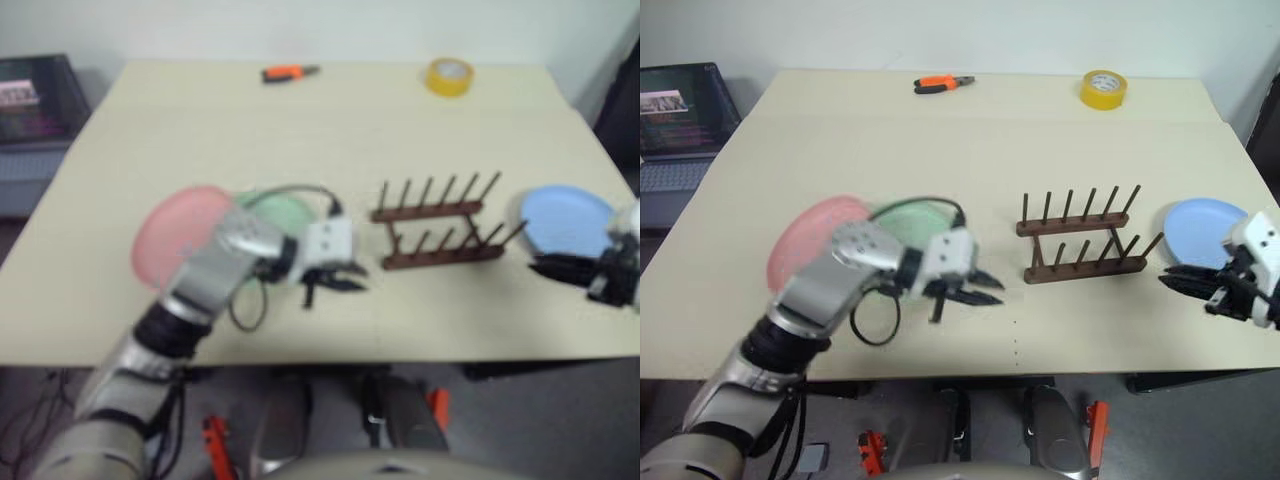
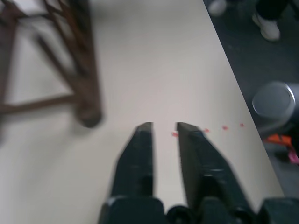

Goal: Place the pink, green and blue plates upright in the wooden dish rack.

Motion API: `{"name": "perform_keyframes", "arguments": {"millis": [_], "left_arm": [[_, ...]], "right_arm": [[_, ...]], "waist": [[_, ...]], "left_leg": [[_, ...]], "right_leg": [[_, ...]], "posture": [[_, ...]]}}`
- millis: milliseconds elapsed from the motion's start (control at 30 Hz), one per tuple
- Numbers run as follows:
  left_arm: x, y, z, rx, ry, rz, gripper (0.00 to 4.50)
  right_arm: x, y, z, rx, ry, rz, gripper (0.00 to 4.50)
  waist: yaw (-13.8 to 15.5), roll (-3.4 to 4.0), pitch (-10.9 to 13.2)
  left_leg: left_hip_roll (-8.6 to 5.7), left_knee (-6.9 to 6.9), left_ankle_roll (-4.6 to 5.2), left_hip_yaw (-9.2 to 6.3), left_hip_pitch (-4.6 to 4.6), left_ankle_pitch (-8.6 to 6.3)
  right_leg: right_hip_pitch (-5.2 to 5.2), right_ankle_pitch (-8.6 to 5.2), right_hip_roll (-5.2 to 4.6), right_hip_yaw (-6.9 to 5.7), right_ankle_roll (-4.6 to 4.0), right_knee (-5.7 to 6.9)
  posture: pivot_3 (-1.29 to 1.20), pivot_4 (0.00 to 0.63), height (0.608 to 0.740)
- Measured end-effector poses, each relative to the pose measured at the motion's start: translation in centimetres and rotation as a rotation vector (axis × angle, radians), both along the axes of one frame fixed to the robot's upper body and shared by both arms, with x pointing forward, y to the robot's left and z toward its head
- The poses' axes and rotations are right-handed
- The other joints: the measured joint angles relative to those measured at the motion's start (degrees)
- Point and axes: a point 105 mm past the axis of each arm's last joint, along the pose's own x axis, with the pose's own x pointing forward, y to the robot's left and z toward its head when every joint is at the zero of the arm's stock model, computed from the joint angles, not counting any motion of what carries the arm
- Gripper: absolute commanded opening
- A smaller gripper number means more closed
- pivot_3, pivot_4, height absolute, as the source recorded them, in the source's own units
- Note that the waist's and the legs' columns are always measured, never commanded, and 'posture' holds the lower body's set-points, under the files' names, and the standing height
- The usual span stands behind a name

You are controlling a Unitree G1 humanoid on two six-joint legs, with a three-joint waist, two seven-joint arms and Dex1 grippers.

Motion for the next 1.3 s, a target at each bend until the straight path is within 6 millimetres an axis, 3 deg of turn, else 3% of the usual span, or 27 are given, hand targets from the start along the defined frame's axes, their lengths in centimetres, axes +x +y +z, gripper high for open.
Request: {"name": "perform_keyframes", "arguments": {"millis": [67,300,433,600,933,1300], "left_arm": [[0.2,-1.4,-0.7,-0.026,0.006,0.025,0.04],[1.1,-5.5,-3.3,-0.055,0.026,0.129,0.04],[1.7,-6.7,-3.9,-0.074,0.033,0.183,0.04],[2.8,-6.8,-4.3,-0.074,0.02,0.244,0.04],[8.3,-5.7,-3.9,-0.099,-0.105,0.477,0.04],[10.7,-6.9,-3.0,-0.113,-0.188,0.485,0.04]], "right_arm": [[0.3,0.6,-1.9,0.022,0.026,-0.025,0.0],[2.5,1.3,-5.4,0.011,0.034,-0.11,0.0],[4.0,1.6,-5.8,0.004,-0.017,-0.131,0.0],[5.8,2.2,-6.6,0.009,-0.059,-0.141,0.0],[10.3,4.0,-7.1,0.064,-0.206,-0.291,0.0],[12.9,5.2,-6.2,0.065,-0.29,-0.329,0.0]], "waist": [[-0.03,0.0,0.0],[-0.4,-0.01,0.0],[-0.57,-0.03,-0.05],[-0.72,-0.6,-0.45],[-1.96,-0.72,-0.53],[-1.95,-0.71,-0.53]], "left_leg": [[-0.01,0.04,0.0,-0.02,-0.02,0.0],[-0.04,-0.02,0.01,0.02,-0.03,0.0],[0.03,-0.05,0.01,0.02,0.01,0.0],[0.08,-0.04,0.0,-0.03,0.45,0.0],[0.17,-0.06,-0.03,-0.51,0.5,-0.02],[0.08,-0.23,0.31,0.19,0.33,0.15]], "right_leg": [[-0.01,0.0,0.0,0.02,0.01,-0.01],[-0.05,0.05,0.03,0.11,0.07,0.0],[-0.03,0.16,0.11,0.07,0.27,0.02],[0.27,0.0,0.11,0.05,-0.01,-0.02],[0.41,0.06,0.04,-0.08,0.09,-0.71],[0.26,0.82,0.05,0.16,0.41,-0.79]], "posture": [[0.0,0.15,0.74],[0.0,0.15,0.74],[0.0,0.15,0.74],[0.0,0.15,0.74],[0.0,0.15,0.74],[0.0,0.15,0.74]]}}
